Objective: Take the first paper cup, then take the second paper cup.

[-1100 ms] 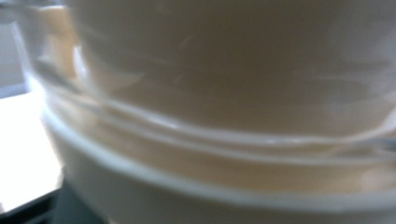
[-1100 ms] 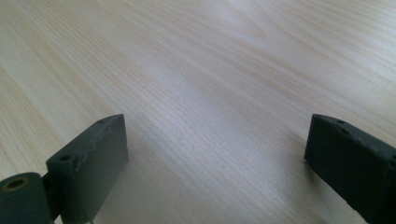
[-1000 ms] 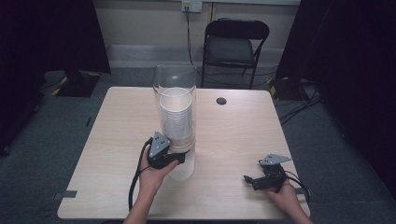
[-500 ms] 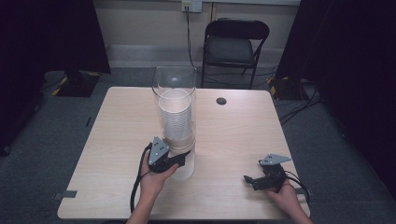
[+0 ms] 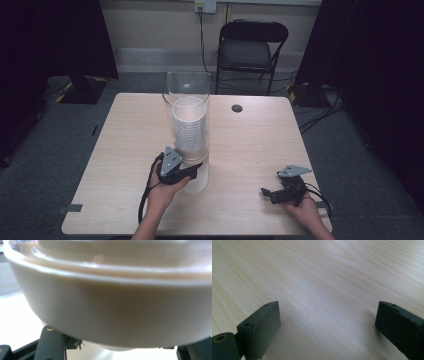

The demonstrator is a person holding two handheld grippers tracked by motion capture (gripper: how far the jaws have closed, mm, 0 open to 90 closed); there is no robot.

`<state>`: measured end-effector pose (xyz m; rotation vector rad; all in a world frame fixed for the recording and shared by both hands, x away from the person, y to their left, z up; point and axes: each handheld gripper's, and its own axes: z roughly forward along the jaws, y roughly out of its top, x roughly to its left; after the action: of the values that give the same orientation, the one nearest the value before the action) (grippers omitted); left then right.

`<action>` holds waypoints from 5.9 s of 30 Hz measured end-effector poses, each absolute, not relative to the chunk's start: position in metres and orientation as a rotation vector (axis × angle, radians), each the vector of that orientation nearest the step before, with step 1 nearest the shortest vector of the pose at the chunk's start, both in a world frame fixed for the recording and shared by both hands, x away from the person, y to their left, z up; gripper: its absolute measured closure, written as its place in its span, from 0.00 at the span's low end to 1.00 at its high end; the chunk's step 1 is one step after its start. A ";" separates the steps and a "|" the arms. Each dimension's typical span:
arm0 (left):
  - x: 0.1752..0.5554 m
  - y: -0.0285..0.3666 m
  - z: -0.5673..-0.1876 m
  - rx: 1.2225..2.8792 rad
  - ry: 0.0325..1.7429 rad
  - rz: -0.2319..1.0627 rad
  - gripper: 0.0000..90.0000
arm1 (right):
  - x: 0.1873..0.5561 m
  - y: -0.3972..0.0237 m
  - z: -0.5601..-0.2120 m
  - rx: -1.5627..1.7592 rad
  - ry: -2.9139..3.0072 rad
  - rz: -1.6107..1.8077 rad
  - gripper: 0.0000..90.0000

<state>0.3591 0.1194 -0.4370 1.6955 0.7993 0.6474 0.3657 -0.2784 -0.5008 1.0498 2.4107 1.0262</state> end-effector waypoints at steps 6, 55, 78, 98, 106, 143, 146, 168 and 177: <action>0.356 0.115 -0.445 1.687 0.834 0.671 0.40 | 0.366 -0.278 -0.501 1.049 2.411 1.027 0.06; 0.346 0.190 -0.497 1.954 0.975 0.468 0.39 | 0.367 -0.278 -0.501 1.039 2.420 1.025 0.06; 0.321 0.139 -0.492 2.006 0.685 0.286 0.39 | 0.364 -0.247 -0.459 0.985 2.494 1.348 0.34; 0.322 0.080 -0.491 2.079 0.445 0.279 0.39 | 0.373 -0.188 -0.419 0.831 2.650 1.458 0.50; 0.321 0.077 -0.491 2.087 0.422 0.281 0.39 | 0.375 -0.182 -0.426 0.783 2.707 1.474 0.84; 0.329 0.133 -0.480 2.066 0.749 0.380 0.21 | 0.409 -0.260 -0.407 1.154 2.338 1.261 0.30; 0.330 0.138 -0.478 2.038 0.799 0.371 0.20 | 0.394 -0.271 -0.412 1.080 2.308 1.242 0.18; 0.338 0.155 -0.463 1.879 0.910 0.365 0.18 | 0.360 -0.289 -0.493 0.975 2.511 0.980 0.15; 0.341 0.157 -0.451 1.840 0.925 0.392 0.18 | 0.359 -0.295 -0.500 0.928 2.474 1.074 0.14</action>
<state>0.3406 0.1572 -0.4508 1.8396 0.9251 0.3916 0.3588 -0.2952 -0.5000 0.9275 2.4739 1.0739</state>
